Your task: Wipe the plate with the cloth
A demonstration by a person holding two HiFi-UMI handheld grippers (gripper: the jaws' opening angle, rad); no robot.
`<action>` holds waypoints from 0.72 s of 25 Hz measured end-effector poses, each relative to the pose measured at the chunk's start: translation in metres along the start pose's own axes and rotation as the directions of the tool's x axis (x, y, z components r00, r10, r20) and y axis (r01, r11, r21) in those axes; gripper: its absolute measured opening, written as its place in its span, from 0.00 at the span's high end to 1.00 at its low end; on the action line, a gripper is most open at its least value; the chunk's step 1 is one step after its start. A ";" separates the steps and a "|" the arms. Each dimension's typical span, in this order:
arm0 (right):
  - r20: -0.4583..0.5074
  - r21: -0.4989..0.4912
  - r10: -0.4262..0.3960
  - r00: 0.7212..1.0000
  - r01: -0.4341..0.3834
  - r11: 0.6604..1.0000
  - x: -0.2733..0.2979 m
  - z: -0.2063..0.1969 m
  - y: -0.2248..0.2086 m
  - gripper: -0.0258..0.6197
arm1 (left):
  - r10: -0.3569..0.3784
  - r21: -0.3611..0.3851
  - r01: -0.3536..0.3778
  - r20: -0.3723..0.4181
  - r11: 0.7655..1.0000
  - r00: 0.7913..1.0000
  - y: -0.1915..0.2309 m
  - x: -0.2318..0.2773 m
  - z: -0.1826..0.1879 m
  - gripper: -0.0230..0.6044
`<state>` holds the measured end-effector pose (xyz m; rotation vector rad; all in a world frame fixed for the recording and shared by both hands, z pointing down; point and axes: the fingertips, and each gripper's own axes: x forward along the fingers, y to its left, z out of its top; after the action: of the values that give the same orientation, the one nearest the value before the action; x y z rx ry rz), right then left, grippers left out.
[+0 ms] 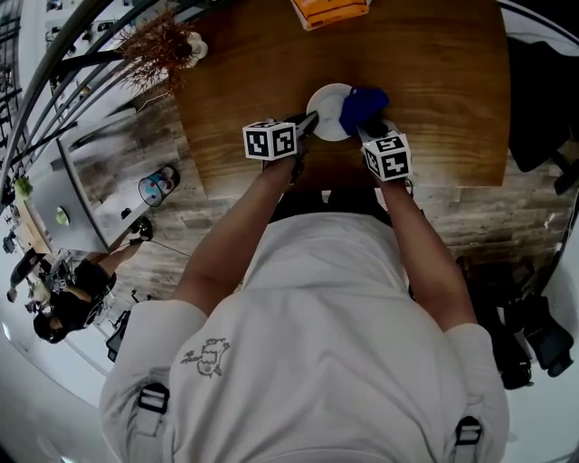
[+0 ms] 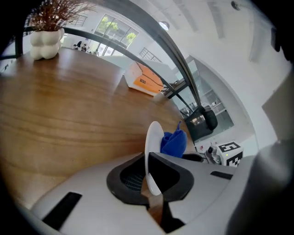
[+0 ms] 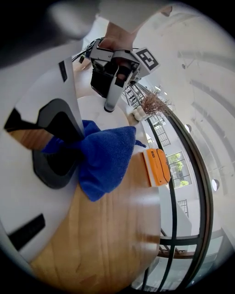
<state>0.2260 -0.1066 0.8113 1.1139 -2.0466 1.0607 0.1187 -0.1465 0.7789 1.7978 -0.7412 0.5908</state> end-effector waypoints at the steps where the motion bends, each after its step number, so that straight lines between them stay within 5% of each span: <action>1: -0.004 0.000 -0.004 1.000 0.004 1.000 -0.001 0.001 0.001 0.88 | -0.010 -0.012 0.010 0.009 1.000 1.000 -0.003 -0.002 0.001 0.93; 9: 0.073 -0.009 -0.024 0.997 0.025 1.000 -0.026 0.039 0.011 0.88 | -0.130 0.011 0.130 0.054 0.991 0.990 -0.034 -0.033 0.010 0.94; 14: 0.162 -0.146 -0.016 0.987 0.040 0.988 -0.047 0.102 0.052 0.88 | -0.207 0.043 0.203 0.103 0.978 0.973 -0.053 -0.072 0.025 0.94; 18: 0.237 -0.315 0.006 0.971 0.071 0.946 -0.068 0.148 0.111 0.88 | -0.282 0.081 0.273 0.143 0.959 0.949 -0.074 -0.106 0.042 0.94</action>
<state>0.1469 -0.1668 0.6410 1.1386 -2.2745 0.5673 0.1018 -0.1454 0.6436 1.9778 -0.5620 0.2920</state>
